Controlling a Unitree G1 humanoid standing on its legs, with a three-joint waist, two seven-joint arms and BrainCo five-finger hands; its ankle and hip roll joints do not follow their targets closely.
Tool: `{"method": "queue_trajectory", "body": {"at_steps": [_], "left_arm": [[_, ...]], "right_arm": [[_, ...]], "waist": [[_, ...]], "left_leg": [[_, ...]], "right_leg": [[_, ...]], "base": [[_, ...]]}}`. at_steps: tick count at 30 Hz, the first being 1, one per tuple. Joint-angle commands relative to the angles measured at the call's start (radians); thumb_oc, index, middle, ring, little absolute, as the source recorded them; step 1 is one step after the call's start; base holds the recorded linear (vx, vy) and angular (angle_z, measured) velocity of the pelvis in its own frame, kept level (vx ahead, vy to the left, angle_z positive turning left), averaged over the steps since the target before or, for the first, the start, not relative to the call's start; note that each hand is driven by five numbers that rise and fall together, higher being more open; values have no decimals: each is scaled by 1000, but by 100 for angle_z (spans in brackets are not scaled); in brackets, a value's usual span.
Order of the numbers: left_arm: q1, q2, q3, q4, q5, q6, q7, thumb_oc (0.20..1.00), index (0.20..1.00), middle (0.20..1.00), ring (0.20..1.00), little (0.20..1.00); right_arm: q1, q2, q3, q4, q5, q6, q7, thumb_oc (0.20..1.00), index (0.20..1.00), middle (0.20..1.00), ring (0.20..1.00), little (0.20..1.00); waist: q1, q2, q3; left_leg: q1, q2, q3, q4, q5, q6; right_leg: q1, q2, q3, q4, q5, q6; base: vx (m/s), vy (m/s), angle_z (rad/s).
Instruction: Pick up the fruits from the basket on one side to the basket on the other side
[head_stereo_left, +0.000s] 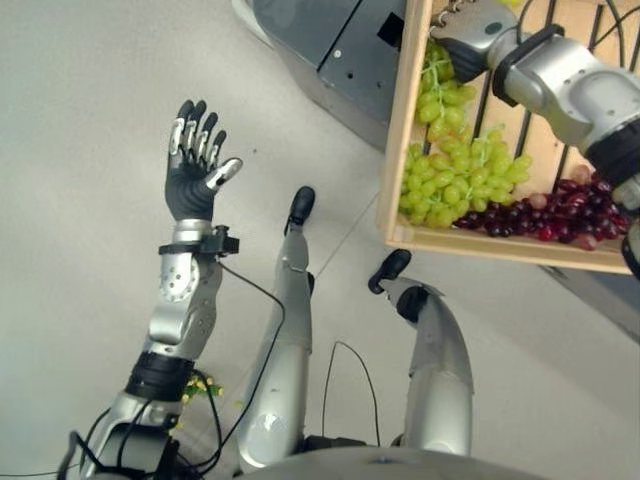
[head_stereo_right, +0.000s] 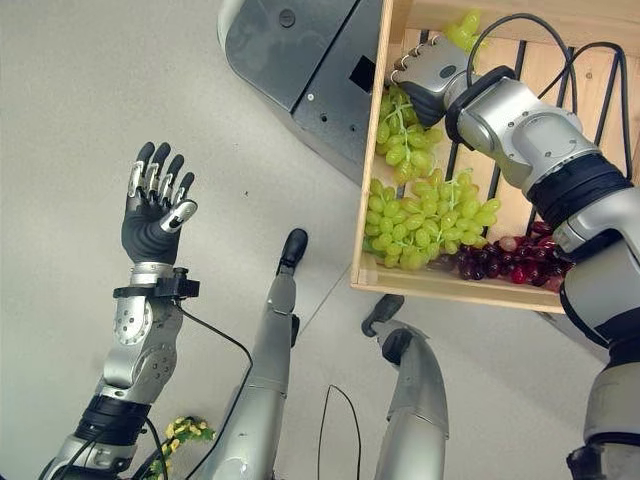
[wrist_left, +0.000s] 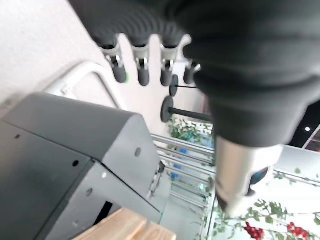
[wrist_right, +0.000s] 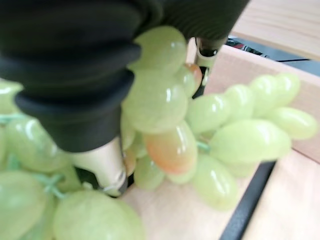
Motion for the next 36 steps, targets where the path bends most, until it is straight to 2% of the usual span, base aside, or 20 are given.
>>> {"method": "queue_trajectory", "body": {"at_steps": [1,12,16,17,19,20,21,22,23,24,26,27,30,31,34,36], "left_arm": [[-8,30,26,-96,11,-27,2,1000,1000,1000,1000,1000],[-2,41,32,-95,20,-22,0,1000,1000,1000,1000,1000],[1,42,36,-93,22,-15,-1,1000,1000,1000,1000,1000],[4,41,38,-88,22,-8,-6,1000,1000,1000,1000,1000],[8,47,38,-89,21,-5,-14,1000,1000,1000,1000,1000],[24,50,42,-91,14,5,-36,1000,1000,1000,1000,1000],[26,52,42,-91,13,5,-36,1000,1000,1000,1000,1000],[38,56,41,-95,7,8,-50,1000,1000,1000,1000,1000],[49,65,40,-97,-9,12,-76,1000,1000,1000,1000,1000],[50,66,38,-97,-9,12,-77,1000,1000,1000,1000,1000],[63,85,43,-93,-37,4,-119,1000,1000,1000,1000,1000],[64,86,41,-93,-38,4,-120,1000,1000,1000,1000,1000],[94,94,47,-100,-76,-3,-193,1000,1000,1000,1000,1000],[94,95,45,-100,-77,-3,-194,1000,1000,1000,1000,1000],[114,96,58,-115,-115,0,-246,1000,1000,1000,1000,1000],[121,95,58,-118,-122,1,-256,1000,1000,1000,1000,1000]], "right_arm": [[17,27,98,14,35,9,34,200,200,200,200,200],[27,18,101,5,59,5,59,200,200,200,200,200],[64,38,50,12,142,27,96,200,200,200,200,200],[104,56,-7,14,262,38,127,200,200,200,200,200],[123,58,-39,11,323,46,149,200,200,200,200,200],[171,70,-103,-2,490,59,199,200,200,200,200,200],[174,69,-106,-5,492,60,201,200,200,200,200,200],[203,71,-131,-17,581,53,226,200,200,200,200,200],[257,64,-147,-38,742,49,281,200,200,200,200,200],[259,62,-148,-40,744,49,282,200,200,200,200,200],[367,25,-171,-109,1001,66,376,200,200,200,200,200],[371,22,-173,-112,1003,67,377,200,200,200,200,200],[540,-48,-222,-226,1225,93,463,200,200,200,200,200],[545,-49,-225,-228,1226,93,463,200,200,200,200,200],[748,-57,-364,-298,1385,103,480,200,200,200,200,200],[822,-52,-422,-323,1422,104,476,200,200,200,200,200]], "waist": [[-8,5,22],[-7,7,22],[-9,6,22],[-12,3,22],[-11,0,22],[-13,-1,22],[-12,-2,22],[-9,-2,22],[-4,-1,22],[-3,0,22],[1,-1,22],[3,-1,22],[13,2,22],[15,3,22],[16,2,21],[17,2,17]], "left_leg": [[51,-104,62,57,-129,128],[64,-104,59,38,-117,123],[66,-102,62,42,-117,123],[75,-101,65,41,-114,122],[84,-100,66,40,-114,123],[106,-98,68,34,-114,123],[109,-97,68,33,-114,123],[128,-95,69,26,-113,124],[163,-92,71,14,-112,123],[166,-92,70,12,-112,123],[222,-91,70,-6,-108,123],[225,-90,69,-8,-108,123],[312,-92,61,-32,-105,126],[315,-91,60,-34,-105,126],[415,-87,55,-69,-101,128],[447,-85,50,-83,-100,128]], "right_leg": [[34,64,5,-151,92,95],[36,66,11,-154,95,96],[44,66,10,-155,98,94],[57,67,10,-164,104,94],[67,68,7,-168,106,94],[90,70,5,-178,111,93],[94,70,5,-180,112,93],[111,71,3,-186,114,93],[145,71,0,-198,117,93],[148,71,-1,-200,117,94],[205,67,-5,-211,123,96],[208,67,-5,-212,123,97],[303,61,-16,-232,126,100],[306,62,-18,-234,126,100],[414,65,-30,-275,132,105],[449,69,-34,-290,133,105]], "base": [[0,0,0],[0,0,0],[-8,2,0],[0,0,0],[0,0,0],[0,0,0],[0,0,0],[0,0,0],[0,0,0],[0,0,0],[-14,4,4],[-8,10,5],[1,1,1],[22,-18,4],[30,-6,11],[39,2,9]]}}
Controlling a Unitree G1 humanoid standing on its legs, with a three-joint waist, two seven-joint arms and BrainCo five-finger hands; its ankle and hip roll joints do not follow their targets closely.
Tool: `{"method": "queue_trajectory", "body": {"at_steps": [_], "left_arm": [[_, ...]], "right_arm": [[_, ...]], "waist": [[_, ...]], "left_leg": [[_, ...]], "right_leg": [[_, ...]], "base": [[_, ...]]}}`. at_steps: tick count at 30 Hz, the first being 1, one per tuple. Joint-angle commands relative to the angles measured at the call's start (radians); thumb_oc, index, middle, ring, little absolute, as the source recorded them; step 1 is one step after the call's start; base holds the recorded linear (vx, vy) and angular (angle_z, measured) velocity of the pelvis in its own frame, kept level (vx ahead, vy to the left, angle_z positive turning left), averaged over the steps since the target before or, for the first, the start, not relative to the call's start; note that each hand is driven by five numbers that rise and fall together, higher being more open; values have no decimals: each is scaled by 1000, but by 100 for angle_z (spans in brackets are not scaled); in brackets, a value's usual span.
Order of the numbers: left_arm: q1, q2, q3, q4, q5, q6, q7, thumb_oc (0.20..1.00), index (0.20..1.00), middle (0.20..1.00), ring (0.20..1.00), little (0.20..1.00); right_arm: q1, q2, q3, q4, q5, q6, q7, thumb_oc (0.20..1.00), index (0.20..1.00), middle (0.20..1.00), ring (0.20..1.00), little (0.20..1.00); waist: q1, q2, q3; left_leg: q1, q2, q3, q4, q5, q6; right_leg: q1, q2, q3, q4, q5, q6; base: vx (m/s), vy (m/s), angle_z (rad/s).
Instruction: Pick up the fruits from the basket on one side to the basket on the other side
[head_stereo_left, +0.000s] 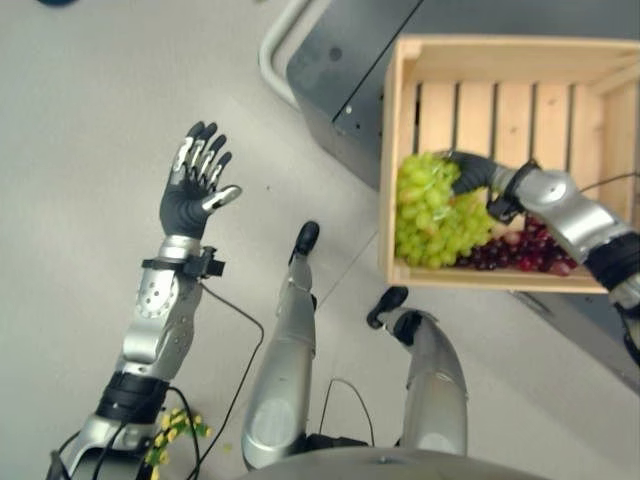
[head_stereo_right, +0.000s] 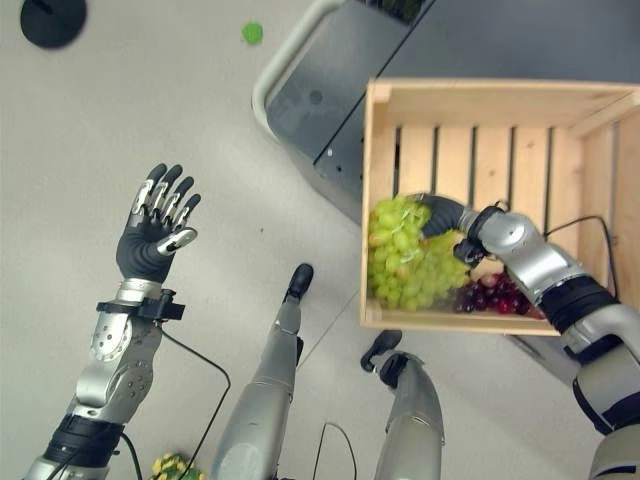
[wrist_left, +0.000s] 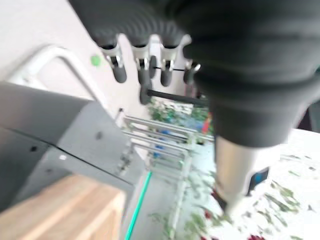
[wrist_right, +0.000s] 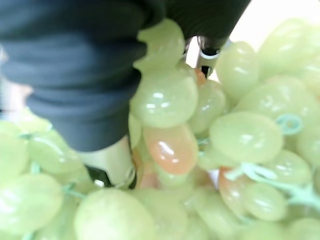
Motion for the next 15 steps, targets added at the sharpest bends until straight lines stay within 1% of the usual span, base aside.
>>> {"method": "queue_trajectory", "body": {"at_steps": [1,3,7,8,10,11,14,15], "left_arm": [[-5,-8,30,-82,-48,-37,-57,1000,1000,1000,1000,1000],[12,-13,37,-77,-61,-34,-67,1000,1000,1000,1000,1000],[55,-29,55,-60,-82,-23,-86,1000,1000,1000,1000,1000],[55,-29,55,-60,-82,-23,-86,1000,1000,1000,1000,1000],[98,-44,74,-44,-96,-9,-98,1000,1000,1000,1000,1000],[99,-44,74,-45,-96,-8,-98,1000,1000,1000,1000,1000],[137,-58,87,-41,-101,5,-104,1000,1000,1000,1000,1000],[160,-66,100,-41,-103,10,-108,1000,1000,1000,1000,1000]], "right_arm": [[75,20,-72,-59,196,-23,44,200,200,200,200,200],[166,46,-142,-77,259,-18,40,200,200,200,200,200],[311,115,-253,-85,326,-16,30,200,200,200,200,200],[311,115,-254,-86,326,-16,30,200,200,200,200,200],[435,204,-359,-111,405,-23,5,200,200,200,200,200],[438,205,-361,-113,405,-22,5,200,200,200,200,200],[502,283,-434,-155,477,-37,-19,200,200,200,200,200],[535,326,-479,-192,508,-49,-32,200,200,200,200,200]], "waist": [[-22,-6,4],[-24,-7,-18],[-35,-9,-64],[-35,-9,-64],[-55,-4,-107],[-54,-4,-107],[-70,4,-145],[-81,14,-169]], "left_leg": [[128,-79,40,-17,-97,112],[167,-76,34,-35,-98,113],[233,-70,33,-68,-100,114],[234,-70,33,-69,-100,114],[287,-67,38,-89,-105,115],[289,-67,37,-89,-105,115],[330,-63,48,-105,-111,118],[343,-62,53,-108,-95,123]], "right_leg": [[117,68,-23,-222,147,72],[163,73,-27,-247,148,71],[236,84,-38,-293,151,72],[237,85,-38,-293,151,72],[295,92,-36,-331,156,74],[297,93,-36,-333,156,74],[340,102,-32,-365,162,75],[359,107,-37,-387,191,70]], "base": [[64,6,4],[76,4,3],[62,5,2],[58,30,-1],[70,44,-2],[58,36,0],[42,66,1],[-8,104,-2]]}}
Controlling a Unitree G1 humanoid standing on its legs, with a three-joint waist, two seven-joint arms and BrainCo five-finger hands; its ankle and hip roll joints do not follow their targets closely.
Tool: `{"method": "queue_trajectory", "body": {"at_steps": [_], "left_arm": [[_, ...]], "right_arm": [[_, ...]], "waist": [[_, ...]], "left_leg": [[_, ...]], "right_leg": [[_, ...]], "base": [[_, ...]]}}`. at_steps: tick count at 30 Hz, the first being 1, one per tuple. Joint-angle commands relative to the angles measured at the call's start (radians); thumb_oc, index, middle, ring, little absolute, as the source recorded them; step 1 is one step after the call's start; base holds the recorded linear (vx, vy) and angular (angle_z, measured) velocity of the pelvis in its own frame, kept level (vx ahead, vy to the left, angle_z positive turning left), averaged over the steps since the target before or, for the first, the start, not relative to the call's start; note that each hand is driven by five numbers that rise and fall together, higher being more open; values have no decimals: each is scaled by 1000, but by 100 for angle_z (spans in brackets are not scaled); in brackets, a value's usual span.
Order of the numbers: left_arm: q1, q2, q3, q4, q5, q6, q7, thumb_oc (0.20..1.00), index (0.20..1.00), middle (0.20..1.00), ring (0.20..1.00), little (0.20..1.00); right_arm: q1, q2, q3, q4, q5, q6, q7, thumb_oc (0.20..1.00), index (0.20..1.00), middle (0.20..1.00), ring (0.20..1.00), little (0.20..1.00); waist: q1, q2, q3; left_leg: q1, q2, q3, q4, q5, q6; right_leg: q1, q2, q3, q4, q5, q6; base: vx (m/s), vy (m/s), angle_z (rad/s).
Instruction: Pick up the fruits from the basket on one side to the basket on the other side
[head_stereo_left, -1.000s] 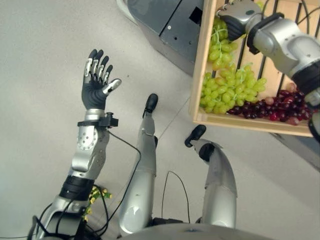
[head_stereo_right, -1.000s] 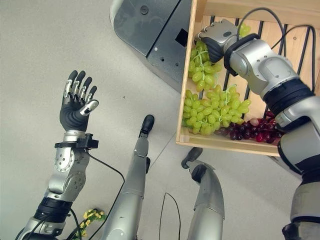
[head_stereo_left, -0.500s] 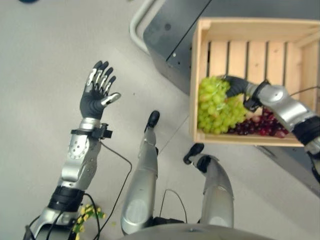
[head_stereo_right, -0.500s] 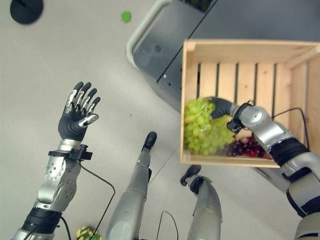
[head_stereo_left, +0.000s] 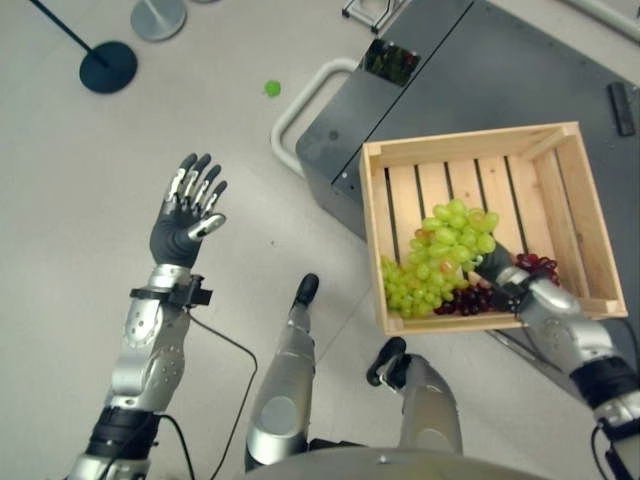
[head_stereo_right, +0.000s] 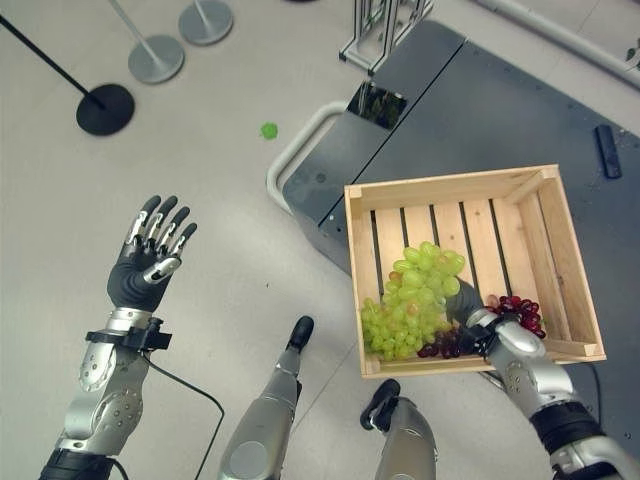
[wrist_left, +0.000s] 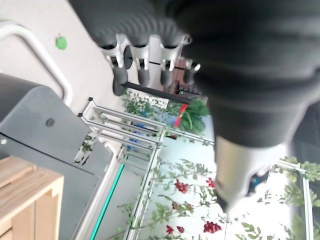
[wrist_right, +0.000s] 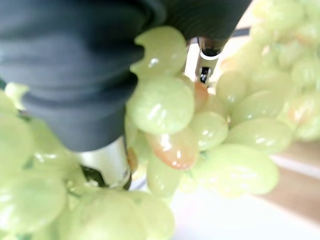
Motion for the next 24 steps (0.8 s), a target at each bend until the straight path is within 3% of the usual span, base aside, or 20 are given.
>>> {"method": "queue_trajectory", "body": {"at_steps": [1,8,14,16,19,24], "left_arm": [[-5,-12,31,-13,-28,-23,-26,1000,1000,1000,1000,1000],[49,-59,58,-24,-31,-8,-29,1000,1000,1000,1000,1000],[99,-45,86,-34,8,6,-50,1000,1000,1000,1000,1000],[100,-45,85,-34,8,6,-51,1000,1000,1000,1000,1000],[145,9,115,-31,27,27,-72,1000,1000,1000,1000,1000],[159,59,120,-15,61,40,-82,1000,1000,1000,1000,1000]], "right_arm": [[-28,28,-41,-56,132,-70,-10,200,200,200,200,200],[28,117,-121,-164,185,-98,-39,200,200,200,200,200],[48,81,-179,-276,166,-95,-23,200,200,200,200,200],[49,81,-179,-277,165,-94,-23,200,200,200,200,200],[50,24,-208,-319,160,-87,-18,200,200,200,200,200],[57,-19,-211,-338,155,-76,-12,200,200,200,200,200]], "waist": [[-29,-16,-84],[-63,-23,-168],[-87,-35,-255],[-86,-34,-255],[-98,-39,-312],[-108,-41,-344]], "left_leg": [[90,-62,36,-14,-82,90],[171,-58,59,-34,-106,97],[242,-52,96,-39,-134,104],[243,-51,96,-40,-134,104],[300,-45,125,-57,-149,107],[341,-36,148,-83,-153,108]], "right_leg": [[82,94,-20,-235,166,22],[167,113,0,-313,180,26],[253,135,39,-396,204,30],[254,135,40,-398,205,30],[315,146,63,-449,216,35],[353,155,86,-490,230,38]], "base": [[-18,81,-8],[58,16,-11],[64,14,-19],[34,10,-27],[85,25,-16],[39,10,-28]]}}
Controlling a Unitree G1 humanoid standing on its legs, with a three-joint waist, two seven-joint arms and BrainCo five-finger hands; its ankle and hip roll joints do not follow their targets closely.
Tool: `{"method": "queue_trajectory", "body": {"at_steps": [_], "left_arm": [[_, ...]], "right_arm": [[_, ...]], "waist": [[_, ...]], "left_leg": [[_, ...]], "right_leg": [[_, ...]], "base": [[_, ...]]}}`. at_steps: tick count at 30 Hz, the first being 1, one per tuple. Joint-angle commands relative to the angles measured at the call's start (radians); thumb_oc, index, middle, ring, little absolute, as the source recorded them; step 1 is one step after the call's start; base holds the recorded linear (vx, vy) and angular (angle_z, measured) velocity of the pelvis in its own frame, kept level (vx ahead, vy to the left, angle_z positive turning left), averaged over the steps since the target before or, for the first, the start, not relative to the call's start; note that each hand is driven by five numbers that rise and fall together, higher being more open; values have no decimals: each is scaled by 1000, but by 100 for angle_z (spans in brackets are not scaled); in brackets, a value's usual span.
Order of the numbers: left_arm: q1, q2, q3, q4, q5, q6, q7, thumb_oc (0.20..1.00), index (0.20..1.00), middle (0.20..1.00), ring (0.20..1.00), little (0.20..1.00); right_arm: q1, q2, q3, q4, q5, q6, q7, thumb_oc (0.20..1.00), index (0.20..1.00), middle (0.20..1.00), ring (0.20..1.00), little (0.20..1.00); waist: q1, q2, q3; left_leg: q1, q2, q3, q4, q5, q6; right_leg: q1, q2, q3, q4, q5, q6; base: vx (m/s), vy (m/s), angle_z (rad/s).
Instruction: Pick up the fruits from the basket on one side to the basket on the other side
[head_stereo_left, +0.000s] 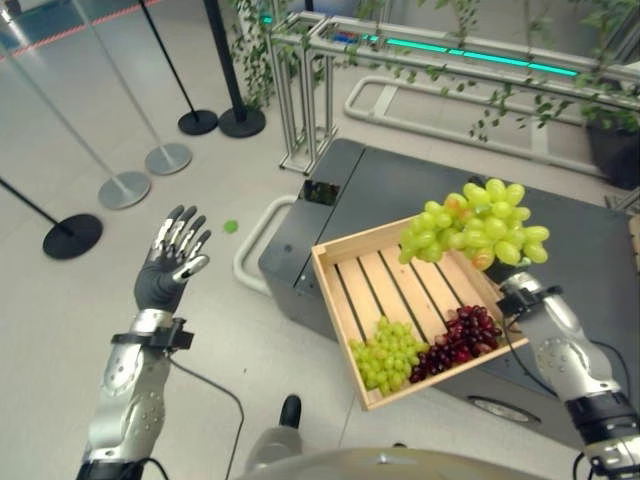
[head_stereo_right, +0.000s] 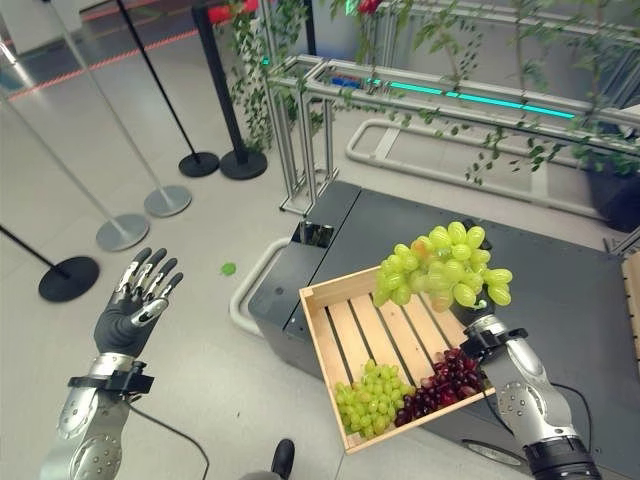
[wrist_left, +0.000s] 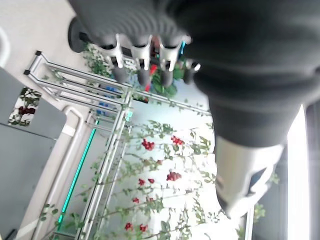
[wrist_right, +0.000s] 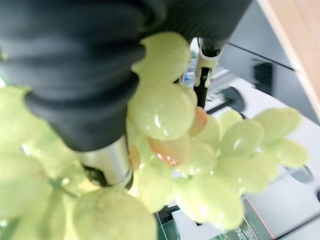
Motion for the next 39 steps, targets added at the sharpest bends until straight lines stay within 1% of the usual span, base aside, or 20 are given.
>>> {"method": "queue_trajectory", "body": {"at_steps": [1,6,11,13,14,15,16,17,20,23,24,26,27,28,31,32,33,34,35,39], "left_arm": [[-12,81,21,-14,58,-20,-26,1000,1000,1000,1000,1000],[4,140,24,-26,122,-11,-44,1000,1000,1000,1000,1000],[-21,297,-4,-49,199,17,-103,1000,1000,1000,1000,1000],[-60,360,-32,-61,216,23,-112,1000,1000,1000,1000,1000],[-62,361,-34,-60,216,23,-112,1000,1000,1000,1000,1000],[-101,402,-63,-57,212,31,-120,1000,1000,1000,1000,1000],[-103,403,-65,-55,211,30,-120,1000,1000,1000,1000,1000],[-157,452,-110,-54,210,36,-130,1000,1000,1000,1000,1000],[-208,477,-157,-34,203,41,-136,1000,1000,1000,1000,1000],[-337,537,-268,-30,233,51,-148,1000,1000,1000,1000,1000],[-340,537,-271,-28,233,50,-148,1000,1000,1000,1000,1000],[-434,546,-360,-30,230,56,-159,1000,1000,1000,1000,1000],[-520,538,-461,-39,211,70,-178,1000,1000,1000,1000,1000],[-528,537,-468,-36,210,69,-178,1000,1000,1000,1000,1000],[-694,491,-662,-54,176,102,-210,1000,1000,1000,1000,1000],[-700,490,-667,-52,176,101,-209,1000,1000,1000,1000,1000],[-755,461,-734,-46,163,114,-222,1000,1000,1000,1000,1000],[-758,460,-736,-44,163,114,-222,1000,1000,1000,1000,1000],[-794,420,-795,-39,166,125,-232,1000,1000,1000,1000,1000],[-818,378,-839,-39,173,141,-246,1000,1000,1000,1000,1000]], "right_arm": [[-66,-49,-32,-84,27,-51,30,200,200,200,200,200],[-47,-79,-45,-99,1,-44,36,200,200,200,200,200],[-39,-196,-29,-109,-115,-26,59,200,200,200,200,200],[-50,-203,-9,-124,-119,-25,59,200,200,200,200,200],[-49,-202,-10,-124,-119,-25,59,200,200,200,200,200],[-65,-208,9,-135,-119,-25,58,200,200,200,200,200],[-65,-208,8,-135,-119,-25,58,200,200,200,200,200],[-86,-214,33,-145,-114,-23,59,200,200,200,200,200],[-104,-213,55,-151,-104,-23,61,200,200,200,200,200],[-150,-216,106,-161,-108,-20,58,200,200,200,200,200],[-150,-216,105,-161,-108,-20,58,200,200,200,200,200],[-177,-220,127,-174,-107,-21,57,200,200,200,200,200],[-209,-206,159,-176,-96,-25,52,200,200,200,200,200],[-207,-206,156,-176,-96,-26,53,200,200,200,200,200],[-269,-182,214,-189,-85,-33,43,200,200,200,200,200],[-267,-182,211,-189,-85,-33,43,200,200,200,200,200],[-301,-168,238,-195,-88,-38,42,200,200,200,200,200],[-301,-168,236,-194,-88,-38,42,200,200,200,200,200],[-329,-134,259,-193,-79,-46,37,200,200,200,200,200],[-354,-112,272,-202,-94,-51,33,200,200,200,200,200]], "waist": [[-8,-27,-55],[-19,-29,-77],[-34,-31,-89],[-41,-32,-97],[-39,-32,-96],[-47,-33,-102],[-46,-34,-101],[-55,-34,-106],[-59,-37,-108],[-69,-40,-111],[-68,-40,-110],[-72,-43,-112],[-79,-44,-115],[-76,-45,-113],[-86,-51,-115],[-83,-52,-114],[-88,-56,-115],[-87,-57,-115],[-90,-58,-116],[-90,-60,-117]], "left_leg": [[34,-69,-14,23,-90,59],[63,-60,8,-4,-85,58],[90,-59,23,-9,-94,61],[100,-58,32,-10,-98,61],[101,-58,32,-10,-99,61],[108,-58,38,-11,-101,62],[108,-58,38,-11,-102,62],[112,-58,42,-11,-104,63],[116,-58,45,-12,-107,64],[124,-58,48,-10,-112,66],[125,-58,48,-10,-112,66],[127,-58,49,-7,-116,67],[128,-58,48,-6,-117,68],[129,-58,48,-6,-117,68],[131,-59,48,-4,-120,68],[131,-59,48,-4,-120,68],[132,-59,49,-2,-122,69],[133,-59,49,-2,-122,69],[135,-58,50,-1,-124,70],[137,-56,51,-2,-126,71]], "right_leg": [[-26,56,-9,1,24,-12],[-8,62,8,-28,40,-12],[11,64,26,-38,47,-8],[18,64,34,-43,50,-5],[19,64,35,-43,50,-5],[22,64,42,-42,49,-4],[22,64,42,-42,49,-4],[25,64,43,-40,48,-3],[26,64,48,-38,47,-2],[31,62,56,-36,48,1],[31,62,56,-36,47,1],[32,63,59,-32,45,2],[33,63,59,-28,42,2],[34,63,59,-28,42,2],[37,64,60,-23,38,2],[37,64,60,-23,38,2],[38,65,61,-22,37,3],[38,65,61,-22,37,3],[38,65,63,-23,38,3],[38,65,67,-27,39,3]], "base": [[1,6,-18],[10,2,-19],[21,4,-7],[30,9,-8],[27,14,-12],[18,9,-11],[25,14,-9],[8,5,-5],[8,11,-11],[4,9,-6],[10,9,-6],[4,6,-9],[1,7,-7],[0,0,0],[-4,-1,-2],[-1,-8,-3],[0,0,0],[0,0,0],[0,0,0],[0,0,0]]}}
